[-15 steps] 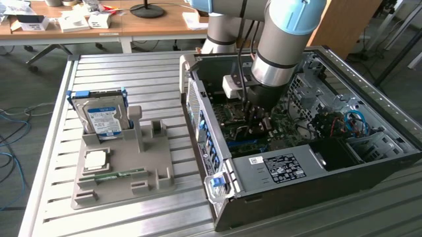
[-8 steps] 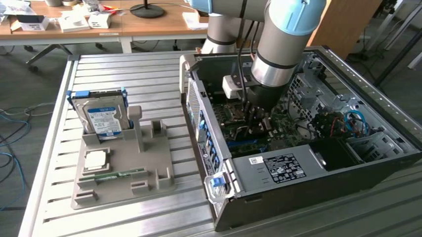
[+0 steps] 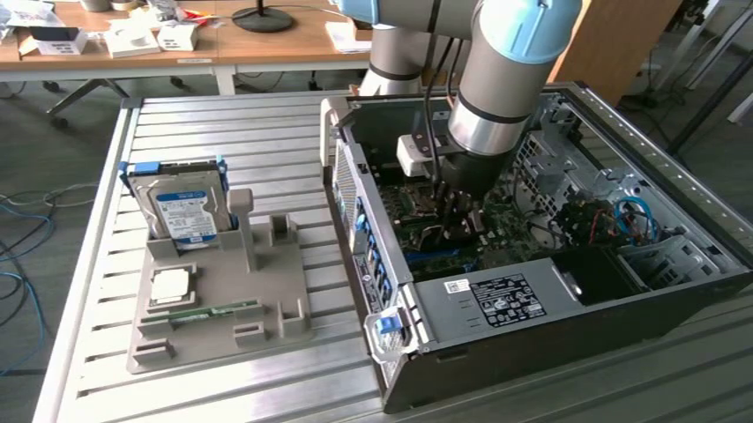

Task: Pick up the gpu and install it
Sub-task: 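Insert the gpu into the slot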

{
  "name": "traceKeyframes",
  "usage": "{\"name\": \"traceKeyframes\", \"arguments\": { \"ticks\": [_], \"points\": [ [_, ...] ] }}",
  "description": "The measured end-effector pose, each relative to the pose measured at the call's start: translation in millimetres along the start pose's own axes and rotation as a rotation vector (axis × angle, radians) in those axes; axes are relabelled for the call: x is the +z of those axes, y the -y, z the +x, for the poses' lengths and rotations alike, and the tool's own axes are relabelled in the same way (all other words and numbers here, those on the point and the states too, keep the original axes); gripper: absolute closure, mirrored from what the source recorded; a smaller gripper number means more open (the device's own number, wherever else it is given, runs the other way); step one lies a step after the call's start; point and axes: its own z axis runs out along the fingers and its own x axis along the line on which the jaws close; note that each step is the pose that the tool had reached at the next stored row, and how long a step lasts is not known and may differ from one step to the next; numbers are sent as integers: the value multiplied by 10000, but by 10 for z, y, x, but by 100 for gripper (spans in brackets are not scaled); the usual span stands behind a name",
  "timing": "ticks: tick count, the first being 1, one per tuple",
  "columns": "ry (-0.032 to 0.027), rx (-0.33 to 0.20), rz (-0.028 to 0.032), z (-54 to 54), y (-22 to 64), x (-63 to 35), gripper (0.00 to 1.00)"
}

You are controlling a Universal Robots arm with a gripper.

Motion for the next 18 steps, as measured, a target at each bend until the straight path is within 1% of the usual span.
{"name": "traceKeyframes", "arguments": {
  "ticks": [13, 14, 15, 16, 17, 18],
  "points": [
    [3, 0, 0, -1, 0, 8, 74],
    [5, 0, -2, -1, -1, 9, 74],
    [19, 8, 0, -2, -4, 14, 73],
    [14, 9, 5, -2, -4, 13, 73],
    [7, 4, 3, -2, -2, 10, 67],
    [6, 0, 1, -1, 0, 10, 67]
  ]
}}
